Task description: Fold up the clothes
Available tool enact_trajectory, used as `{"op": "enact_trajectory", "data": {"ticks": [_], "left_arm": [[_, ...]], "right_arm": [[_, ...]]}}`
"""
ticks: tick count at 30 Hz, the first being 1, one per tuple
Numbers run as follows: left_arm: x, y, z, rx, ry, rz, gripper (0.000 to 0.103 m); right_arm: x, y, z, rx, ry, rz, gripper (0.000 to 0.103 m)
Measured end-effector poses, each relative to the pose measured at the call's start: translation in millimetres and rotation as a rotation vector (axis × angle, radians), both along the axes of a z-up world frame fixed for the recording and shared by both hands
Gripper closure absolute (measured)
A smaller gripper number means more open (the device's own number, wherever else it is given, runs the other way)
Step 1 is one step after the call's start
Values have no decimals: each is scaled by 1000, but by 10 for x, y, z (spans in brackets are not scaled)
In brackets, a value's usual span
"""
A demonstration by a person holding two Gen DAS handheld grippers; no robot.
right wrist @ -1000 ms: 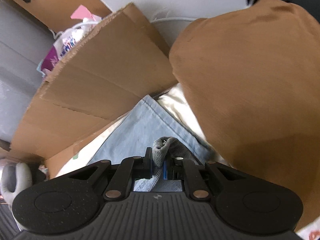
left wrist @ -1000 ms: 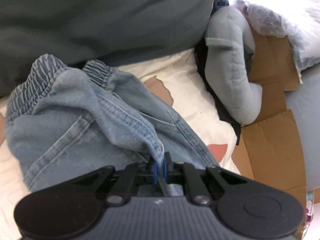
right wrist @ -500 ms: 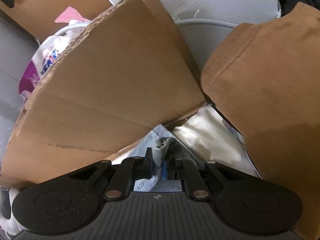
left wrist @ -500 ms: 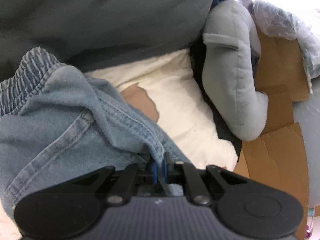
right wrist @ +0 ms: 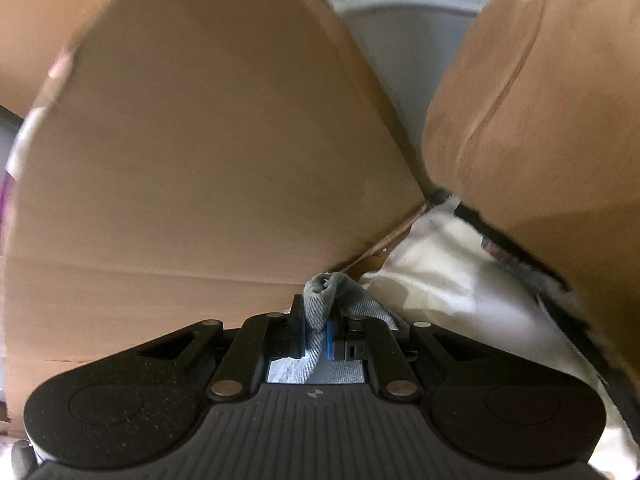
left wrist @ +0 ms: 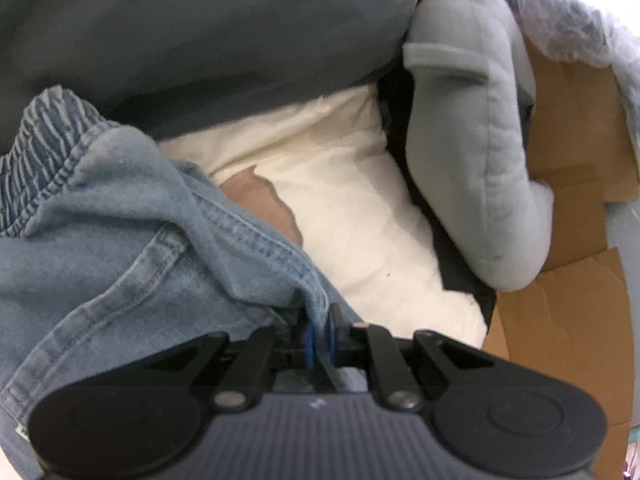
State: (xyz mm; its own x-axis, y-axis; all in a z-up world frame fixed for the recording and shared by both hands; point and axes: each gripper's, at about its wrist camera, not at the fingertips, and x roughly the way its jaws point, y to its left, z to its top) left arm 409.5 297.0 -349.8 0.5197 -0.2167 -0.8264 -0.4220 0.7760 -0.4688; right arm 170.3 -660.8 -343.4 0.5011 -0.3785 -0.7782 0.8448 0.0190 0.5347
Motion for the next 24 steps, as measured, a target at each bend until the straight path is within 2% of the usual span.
{"op": "enact_trajectory", "data": {"ticks": [1, 3, 6, 8, 9, 15, 17, 18, 19, 20, 21, 22, 24], "left_arm": [[1, -14, 7, -16, -3, -11, 77], [-1, -64, 24, -39, -12, -47, 76], [-16, -164, 36, -62, -30, -109, 81], [-60, -195, 2, -89, -58, -111, 87], [-81, -196, -28, -112, -70, -110, 95], [-148, -187, -99, -128, -121, -105, 99], [-116, -228, -94, -112, -123, -117, 97], [-104, -243, -86, -109, -125, -125, 93], [-99, -258, -82, -118, -128, -131, 84], [-109, -285, -73, -132, -138, -142, 79], [-124, -315, -61, -146, -149, -155, 71], [-143, -375, -47, -139, -155, -179, 68], [-185, -511, -17, -115, -164, -232, 68]], "right_arm": [[-1, 8, -34, -2, -3, 0, 94], [-2, 23, -103, -7, -9, 0, 94], [-32, 59, -166, -21, -38, -1, 94], [-64, 66, -184, -10, -71, -20, 94], [-79, 66, -189, -3, -88, -30, 94], [-132, 61, -199, 18, -156, -103, 94], [-87, 82, -210, 3, -152, -110, 94], [-61, 95, -218, -2, -152, -107, 94], [-41, 109, -228, -2, -157, -106, 88], [-35, 125, -225, -7, -172, -103, 75], [-46, 144, -205, -16, -197, -96, 66], [-58, 170, -168, -34, -212, -87, 57], [-79, 227, -57, -85, -205, -47, 56]]}}
